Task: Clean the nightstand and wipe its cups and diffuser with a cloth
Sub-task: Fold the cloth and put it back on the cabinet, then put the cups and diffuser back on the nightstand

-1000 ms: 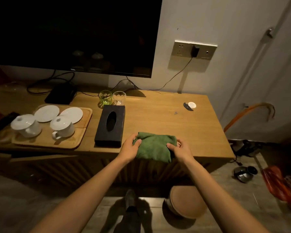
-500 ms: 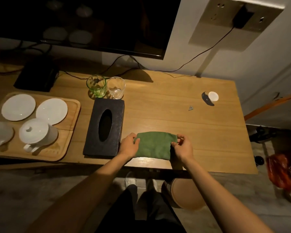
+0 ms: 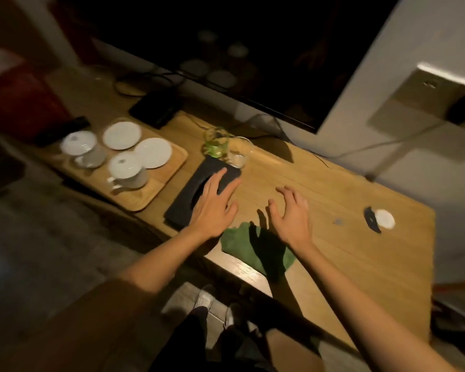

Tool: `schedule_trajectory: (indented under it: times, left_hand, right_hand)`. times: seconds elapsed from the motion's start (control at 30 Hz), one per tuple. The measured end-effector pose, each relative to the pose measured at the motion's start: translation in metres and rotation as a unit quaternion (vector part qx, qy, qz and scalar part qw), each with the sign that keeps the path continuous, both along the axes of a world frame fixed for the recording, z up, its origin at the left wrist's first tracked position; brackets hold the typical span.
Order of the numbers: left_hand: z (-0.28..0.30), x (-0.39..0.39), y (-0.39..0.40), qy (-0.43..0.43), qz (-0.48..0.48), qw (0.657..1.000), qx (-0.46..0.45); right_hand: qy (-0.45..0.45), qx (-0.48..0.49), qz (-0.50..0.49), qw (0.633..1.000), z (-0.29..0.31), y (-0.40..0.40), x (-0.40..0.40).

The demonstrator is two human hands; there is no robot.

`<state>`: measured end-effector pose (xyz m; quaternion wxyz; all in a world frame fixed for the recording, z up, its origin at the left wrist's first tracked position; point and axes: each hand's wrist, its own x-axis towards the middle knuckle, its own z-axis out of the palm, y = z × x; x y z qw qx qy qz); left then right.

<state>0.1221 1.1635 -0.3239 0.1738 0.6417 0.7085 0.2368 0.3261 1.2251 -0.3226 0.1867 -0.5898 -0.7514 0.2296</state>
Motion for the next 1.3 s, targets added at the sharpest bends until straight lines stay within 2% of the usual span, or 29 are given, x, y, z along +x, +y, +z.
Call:
schedule_trajectory:
  times: [0.13,0.2,0.37,0.47,0.63,0.8,0.93,1.03,1.3]
  left_hand:
    - [0.044,-0.063,-0.054,0.01,0.145,0.988,0.048]
    - [0.061,-0.105,-0.107,0.063,0.219,0.972,0.047]
    - [0.098,-0.184,-0.261,0.156,0.394,0.905,0.029]
    - [0.122,-0.206,-0.364,0.202,0.458,0.865,0.029]
    - [0.157,-0.211,-0.563,0.27,0.568,0.777,0.018]
    - [0.162,-0.182,-0.75,0.255,0.668,0.698,0.042]
    - [0.165,-0.153,-0.885,0.267,0.733,0.625,0.0]
    - [0.165,-0.13,-0.967,0.27,0.777,0.568,-0.033]
    - [0.154,-0.095,-1.146,0.248,0.854,0.453,-0.068]
  right_hand:
    - [-0.007,0.061,0.159,0.985,0.038,0.003,-0.064]
    - [-0.007,0.084,0.24,0.967,0.055,-0.014,-0.108]
    - [0.038,0.144,0.386,0.91,0.095,-0.101,-0.216]
    - [0.055,0.168,0.467,0.866,0.12,-0.177,-0.272]
    - [0.096,0.203,0.576,0.786,0.152,-0.344,-0.35]
    - [0.119,0.211,0.666,0.705,0.161,-0.521,-0.396]
    - [0.147,0.206,0.726,0.64,0.167,-0.666,-0.418]
    - [0.14,0.213,0.771,0.583,0.171,-0.763,-0.433]
    - [0.198,0.155,0.85,0.462,0.165,-0.994,-0.474]
